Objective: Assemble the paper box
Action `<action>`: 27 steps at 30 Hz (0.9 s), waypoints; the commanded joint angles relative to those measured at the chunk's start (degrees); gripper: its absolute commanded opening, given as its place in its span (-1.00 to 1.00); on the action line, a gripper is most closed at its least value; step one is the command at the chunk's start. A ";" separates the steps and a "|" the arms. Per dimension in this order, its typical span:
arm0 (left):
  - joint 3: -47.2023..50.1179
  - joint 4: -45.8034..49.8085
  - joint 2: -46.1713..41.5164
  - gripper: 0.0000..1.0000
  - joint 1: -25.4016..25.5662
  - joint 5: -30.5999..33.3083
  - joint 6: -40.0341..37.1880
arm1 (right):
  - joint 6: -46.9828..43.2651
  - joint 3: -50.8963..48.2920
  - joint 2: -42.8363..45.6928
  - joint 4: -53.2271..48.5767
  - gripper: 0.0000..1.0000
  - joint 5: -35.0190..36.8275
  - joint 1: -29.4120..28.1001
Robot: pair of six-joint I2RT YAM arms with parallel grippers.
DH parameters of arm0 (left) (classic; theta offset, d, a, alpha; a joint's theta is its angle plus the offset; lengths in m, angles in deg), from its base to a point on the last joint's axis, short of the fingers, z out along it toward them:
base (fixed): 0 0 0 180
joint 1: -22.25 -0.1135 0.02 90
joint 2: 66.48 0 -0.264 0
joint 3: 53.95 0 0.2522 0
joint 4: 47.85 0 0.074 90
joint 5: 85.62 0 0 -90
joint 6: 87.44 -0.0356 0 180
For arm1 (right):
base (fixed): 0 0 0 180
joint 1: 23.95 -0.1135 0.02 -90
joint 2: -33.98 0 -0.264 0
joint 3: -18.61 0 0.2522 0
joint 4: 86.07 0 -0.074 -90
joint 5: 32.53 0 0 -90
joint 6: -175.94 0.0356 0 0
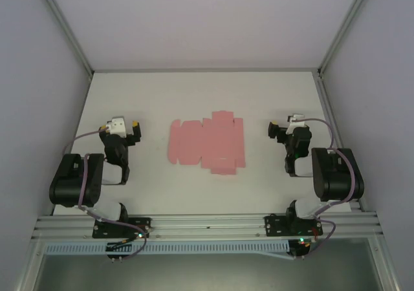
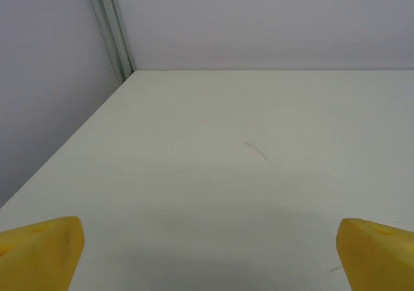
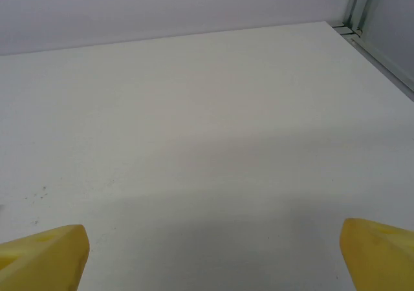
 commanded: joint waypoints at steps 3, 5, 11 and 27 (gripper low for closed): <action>-0.22 -0.73 0.20 0.99 -0.45 -0.47 -0.25 | 0.68 0.55 0.48 0.32 1.00 0.75 0.12; -0.26 -0.68 0.19 0.99 -0.44 -0.54 -0.26 | 0.61 0.49 0.43 0.32 1.00 0.74 0.17; -0.35 -0.73 0.26 0.99 -0.44 -0.49 -0.26 | 0.72 0.53 0.47 0.32 1.00 0.74 0.12; -0.66 0.05 0.27 0.99 -0.26 -2.32 -0.85 | 0.64 0.66 0.37 0.15 1.00 0.68 0.09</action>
